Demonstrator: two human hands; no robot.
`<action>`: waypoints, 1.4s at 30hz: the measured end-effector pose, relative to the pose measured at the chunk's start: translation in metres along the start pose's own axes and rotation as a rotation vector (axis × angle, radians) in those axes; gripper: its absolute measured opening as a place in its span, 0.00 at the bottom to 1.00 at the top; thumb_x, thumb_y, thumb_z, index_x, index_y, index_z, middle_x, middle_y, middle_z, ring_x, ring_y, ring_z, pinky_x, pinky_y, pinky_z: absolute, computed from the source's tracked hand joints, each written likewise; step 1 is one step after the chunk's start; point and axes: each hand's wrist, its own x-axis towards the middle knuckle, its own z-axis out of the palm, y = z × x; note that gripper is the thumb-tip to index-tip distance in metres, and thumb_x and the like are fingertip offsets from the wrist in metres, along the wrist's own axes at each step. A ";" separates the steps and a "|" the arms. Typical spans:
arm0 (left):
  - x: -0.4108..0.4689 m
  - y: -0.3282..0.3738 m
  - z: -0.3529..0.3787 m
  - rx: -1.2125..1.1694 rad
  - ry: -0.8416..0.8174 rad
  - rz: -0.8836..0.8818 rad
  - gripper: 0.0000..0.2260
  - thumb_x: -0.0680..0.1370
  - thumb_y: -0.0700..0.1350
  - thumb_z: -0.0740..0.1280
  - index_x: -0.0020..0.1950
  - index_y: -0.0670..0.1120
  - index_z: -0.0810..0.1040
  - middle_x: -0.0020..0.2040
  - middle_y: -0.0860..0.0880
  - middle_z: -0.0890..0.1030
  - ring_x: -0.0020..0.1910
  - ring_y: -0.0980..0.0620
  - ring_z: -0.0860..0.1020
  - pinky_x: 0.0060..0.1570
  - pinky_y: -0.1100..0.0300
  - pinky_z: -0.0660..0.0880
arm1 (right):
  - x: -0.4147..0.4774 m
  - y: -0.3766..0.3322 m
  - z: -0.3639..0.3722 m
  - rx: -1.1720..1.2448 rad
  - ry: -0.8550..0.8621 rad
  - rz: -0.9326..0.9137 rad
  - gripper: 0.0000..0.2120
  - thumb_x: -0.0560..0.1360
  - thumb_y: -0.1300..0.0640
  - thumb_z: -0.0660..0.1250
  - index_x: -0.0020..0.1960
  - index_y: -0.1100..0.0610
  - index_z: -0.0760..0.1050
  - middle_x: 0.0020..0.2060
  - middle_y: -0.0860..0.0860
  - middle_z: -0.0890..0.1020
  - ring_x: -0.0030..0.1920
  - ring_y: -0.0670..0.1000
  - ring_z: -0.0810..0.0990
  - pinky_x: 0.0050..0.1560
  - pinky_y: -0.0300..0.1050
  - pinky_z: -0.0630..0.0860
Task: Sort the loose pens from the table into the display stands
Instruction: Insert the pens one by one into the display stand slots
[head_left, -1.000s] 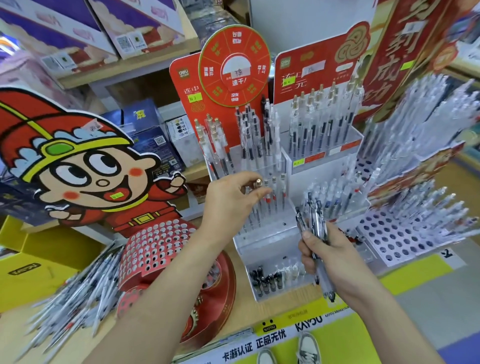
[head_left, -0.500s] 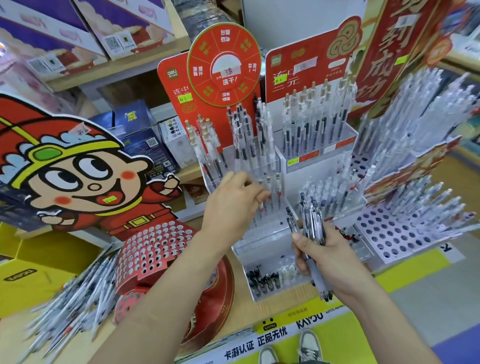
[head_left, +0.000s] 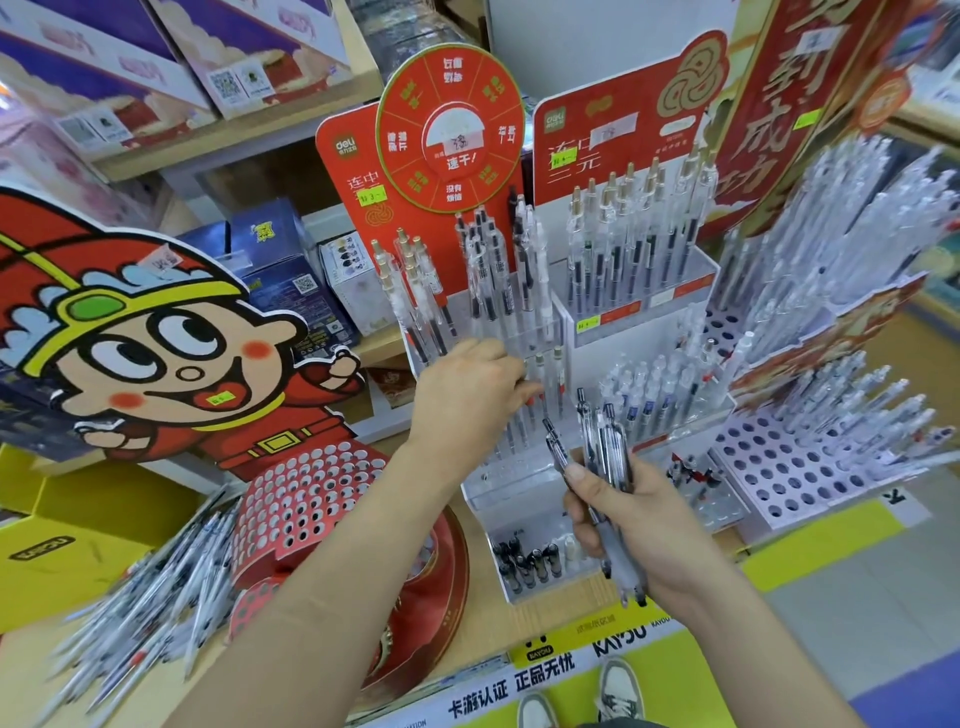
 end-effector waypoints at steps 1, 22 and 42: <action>-0.001 -0.002 0.001 -0.007 0.007 0.018 0.12 0.72 0.54 0.73 0.35 0.46 0.82 0.32 0.51 0.75 0.34 0.48 0.76 0.25 0.59 0.73 | 0.000 0.000 0.001 0.027 -0.004 0.006 0.15 0.71 0.52 0.68 0.51 0.60 0.73 0.31 0.54 0.76 0.27 0.50 0.71 0.28 0.41 0.69; -0.083 -0.015 -0.085 -1.176 0.239 -0.857 0.06 0.67 0.45 0.73 0.41 0.45 0.82 0.33 0.49 0.81 0.33 0.53 0.77 0.36 0.63 0.77 | -0.003 -0.007 0.032 -0.135 -0.057 0.079 0.09 0.80 0.59 0.63 0.53 0.58 0.81 0.31 0.56 0.76 0.30 0.55 0.73 0.29 0.48 0.72; -0.184 -0.057 -0.068 -0.726 0.166 -0.936 0.09 0.70 0.40 0.76 0.36 0.55 0.83 0.35 0.59 0.82 0.36 0.62 0.79 0.39 0.69 0.74 | 0.006 0.022 0.074 -0.560 -0.023 0.065 0.13 0.79 0.46 0.61 0.47 0.49 0.82 0.23 0.44 0.71 0.28 0.43 0.71 0.43 0.50 0.72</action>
